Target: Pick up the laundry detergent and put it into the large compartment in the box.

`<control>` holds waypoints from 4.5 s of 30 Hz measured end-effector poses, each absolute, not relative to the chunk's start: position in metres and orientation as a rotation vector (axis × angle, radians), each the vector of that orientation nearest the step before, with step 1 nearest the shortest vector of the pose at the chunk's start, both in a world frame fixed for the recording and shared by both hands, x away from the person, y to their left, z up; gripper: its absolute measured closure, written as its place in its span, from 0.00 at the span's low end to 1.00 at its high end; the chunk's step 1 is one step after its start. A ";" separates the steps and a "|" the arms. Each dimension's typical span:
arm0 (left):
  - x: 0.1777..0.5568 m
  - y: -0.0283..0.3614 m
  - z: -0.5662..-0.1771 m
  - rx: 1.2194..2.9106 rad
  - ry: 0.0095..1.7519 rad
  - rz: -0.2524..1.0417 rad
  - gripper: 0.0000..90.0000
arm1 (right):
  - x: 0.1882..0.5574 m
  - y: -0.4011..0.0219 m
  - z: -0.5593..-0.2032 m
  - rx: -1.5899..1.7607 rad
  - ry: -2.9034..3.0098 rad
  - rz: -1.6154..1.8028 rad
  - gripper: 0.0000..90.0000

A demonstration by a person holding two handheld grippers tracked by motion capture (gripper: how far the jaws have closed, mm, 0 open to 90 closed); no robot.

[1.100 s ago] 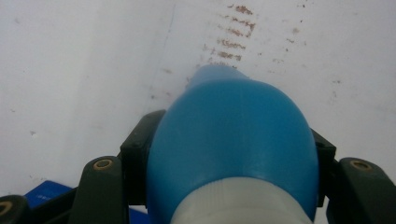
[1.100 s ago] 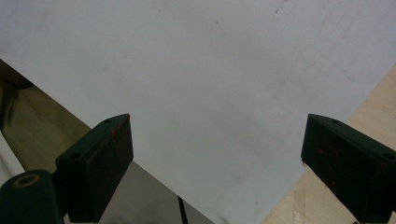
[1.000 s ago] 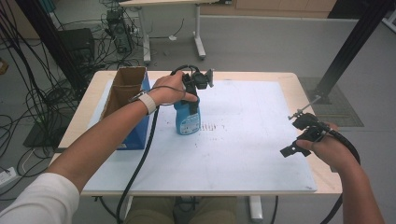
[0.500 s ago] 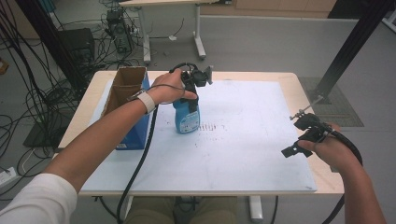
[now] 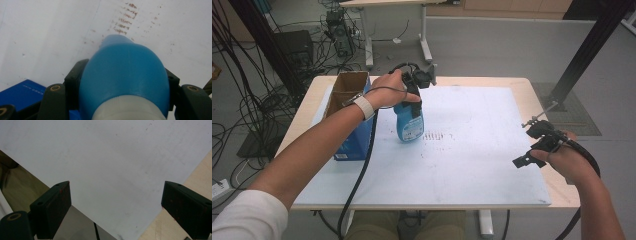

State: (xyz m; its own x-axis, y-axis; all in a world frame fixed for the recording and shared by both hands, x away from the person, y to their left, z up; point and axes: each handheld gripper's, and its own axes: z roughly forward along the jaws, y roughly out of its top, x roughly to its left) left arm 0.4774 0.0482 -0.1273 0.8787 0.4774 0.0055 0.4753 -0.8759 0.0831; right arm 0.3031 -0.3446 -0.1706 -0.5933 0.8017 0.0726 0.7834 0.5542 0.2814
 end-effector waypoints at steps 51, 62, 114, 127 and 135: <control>0.458 0.076 -0.019 2.791 1.253 0.012 0.43 | 0.305 -0.331 -0.160 1.300 2.728 0.425 0.10; 0.459 0.081 -0.002 2.769 1.326 0.000 0.43 | 0.308 -0.327 -0.156 1.274 2.733 0.429 0.10; 0.456 0.146 0.046 2.516 1.689 -0.034 0.42 | 0.317 -0.316 -0.155 1.189 2.758 0.464 0.10; 0.457 0.176 0.046 2.445 1.789 -0.031 0.42 | 0.325 -0.312 -0.155 1.167 2.774 0.463 0.10; 0.453 0.189 0.051 2.408 1.823 -0.018 0.42 | 0.331 -0.308 -0.155 1.142 2.786 0.468 0.10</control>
State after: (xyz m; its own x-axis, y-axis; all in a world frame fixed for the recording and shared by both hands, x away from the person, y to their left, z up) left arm 0.4526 0.1890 0.0515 0.2740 0.9581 -0.0829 0.9596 -0.2667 0.0894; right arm 0.3309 -0.3077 -0.1549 -0.7151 0.6984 0.0285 0.6694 0.6726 0.3156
